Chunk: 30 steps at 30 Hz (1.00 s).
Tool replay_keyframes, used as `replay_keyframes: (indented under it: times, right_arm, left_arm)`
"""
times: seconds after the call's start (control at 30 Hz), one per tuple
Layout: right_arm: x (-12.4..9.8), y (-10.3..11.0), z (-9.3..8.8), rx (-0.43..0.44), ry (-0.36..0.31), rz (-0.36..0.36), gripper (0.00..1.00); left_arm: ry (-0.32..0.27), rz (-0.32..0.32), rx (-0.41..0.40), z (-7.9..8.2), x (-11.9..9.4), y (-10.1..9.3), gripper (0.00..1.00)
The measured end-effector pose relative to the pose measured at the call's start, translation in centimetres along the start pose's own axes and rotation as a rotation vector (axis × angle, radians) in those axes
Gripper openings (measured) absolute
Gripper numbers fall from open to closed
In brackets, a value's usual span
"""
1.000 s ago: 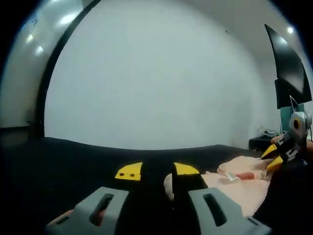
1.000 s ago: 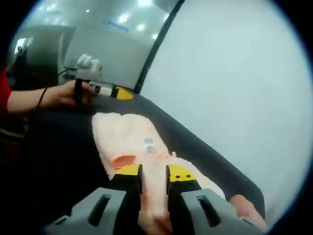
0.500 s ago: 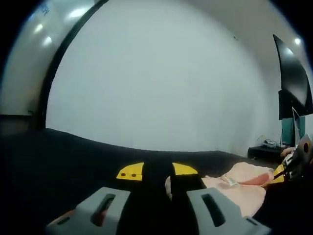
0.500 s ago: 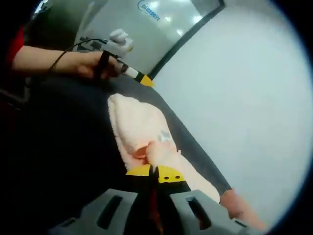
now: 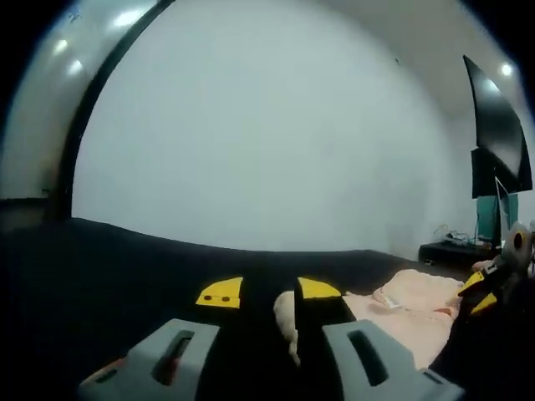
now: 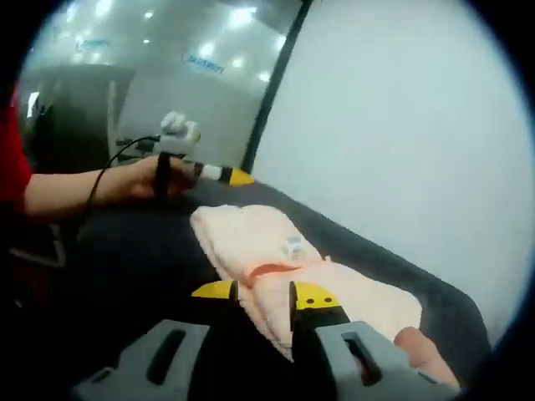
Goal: Fold the towel on the table until its edges align and the towel forms a compact rectangular stack.
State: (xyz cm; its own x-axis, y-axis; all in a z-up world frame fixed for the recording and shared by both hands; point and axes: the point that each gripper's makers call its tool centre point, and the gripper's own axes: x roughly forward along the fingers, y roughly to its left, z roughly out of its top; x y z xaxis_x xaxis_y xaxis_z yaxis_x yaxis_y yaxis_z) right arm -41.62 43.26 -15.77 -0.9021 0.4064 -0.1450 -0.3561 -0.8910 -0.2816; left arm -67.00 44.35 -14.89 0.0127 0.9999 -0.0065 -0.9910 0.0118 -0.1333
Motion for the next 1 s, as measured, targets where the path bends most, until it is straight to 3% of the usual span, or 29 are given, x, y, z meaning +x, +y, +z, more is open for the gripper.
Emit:
replay_keyframes:
  times: [0.03,0.07,0.13,0.17,0.2,0.27,0.3,0.37,0.43,0.47,0.53,0.6,0.63,0.67,0.73,0.77,0.8,0.87,1.0]
  right_arm:
    - [-0.7,-1.9,0.3,0.069,-0.028,-0.08,0.21]
    - [-2.2,-4.6,-0.5,0.242,-0.012,-0.191,0.19]
    - [-4.8,-9.0,-1.9,0.582,-0.027,-0.321,0.17]
    - [-6.4,-10.8,-3.3,0.77,-0.032,-0.421,0.18]
    - [-7.6,-11.7,-4.8,0.899,-0.013,-0.484,0.21]
    - [-8.4,-12.0,-6.6,1.031,-0.011,-0.552,0.32]
    - [-8.3,-11.4,-7.6,1.063,0.021,-0.571,0.36]
    - [-7.5,-10.1,-8.1,1.157,0.019,-0.571,0.43]
    - [-6.4,-9.6,-8.0,1.218,-0.019,-0.582,0.56]
    - [-5.8,-9.9,-7.5,1.198,-0.059,-0.597,0.61]
    - [-5.2,-10.3,-8.0,1.111,-0.02,-0.678,0.61]
    - [-4.3,-10.5,-9.1,0.937,0.092,-0.737,0.5]
    - [-4.3,-10.1,-9.8,0.824,0.185,-0.746,0.32]
    - [-4.1,-9.8,-10.2,0.791,0.207,-0.721,0.12]
    - [-5.0,-10.0,-9.7,1.015,0.094,-0.771,0.1]
    - [-5.6,-10.8,-9.2,1.145,-0.013,-0.77,0.1]
    - [-6.1,-11.3,-9.1,1.176,-0.041,-0.782,0.09]
    - [-6.0,-11.3,-9.6,1.147,0.006,-0.772,0.09]
    - [-5.7,-11.4,-8.8,1.152,-0.036,-0.785,0.07]
  left_arm:
    - [0.044,0.01,0.013,-0.8,-0.1,-0.2,0.25]
    - [0.034,0.002,0.02,-0.6,0.1,-0.7,0.25]
    - [-0.021,-0.029,0.063,0.4,0.0,-1.9,0.26]
    - [-0.032,-0.021,0.082,0.6,-0.1,-1.9,0.26]
    - [-0.033,-0.006,0.104,0.8,0.0,-1.7,0.26]
    - [-0.042,0.035,0.134,1.1,-0.1,-0.9,0.26]
    - [-0.044,0.042,0.119,1.1,-0.1,-0.4,0.26]
    - [-0.054,0.045,0.093,1.1,-0.5,-0.2,0.25]
    - [-0.056,0.051,0.074,1.0,-0.7,0.5,0.24]
    - [-0.054,0.052,0.067,0.9,-0.7,0.7,0.24]
    - [-0.043,0.049,0.051,0.6,-0.6,0.8,0.24]
    - [-0.036,0.038,0.045,0.3,-0.5,0.6,0.24]
    - [-0.033,0.031,0.047,0.2,-0.5,0.3,0.24]
    - [-0.031,0.027,0.05,0.2,-0.5,0.2,0.24]
    - [-0.026,0.02,0.053,0.1,-0.5,0.1,0.24]
    - [-0.023,0.017,0.053,0.1,-0.5,-0.1,0.24]
    - [-0.024,0.014,0.051,0.1,-0.6,-0.1,0.24]
    - [-0.035,0.006,0.045,0.4,-0.7,-0.1,0.24]
    - [-0.052,0.004,0.029,0.8,-1.1,-0.2,0.23]
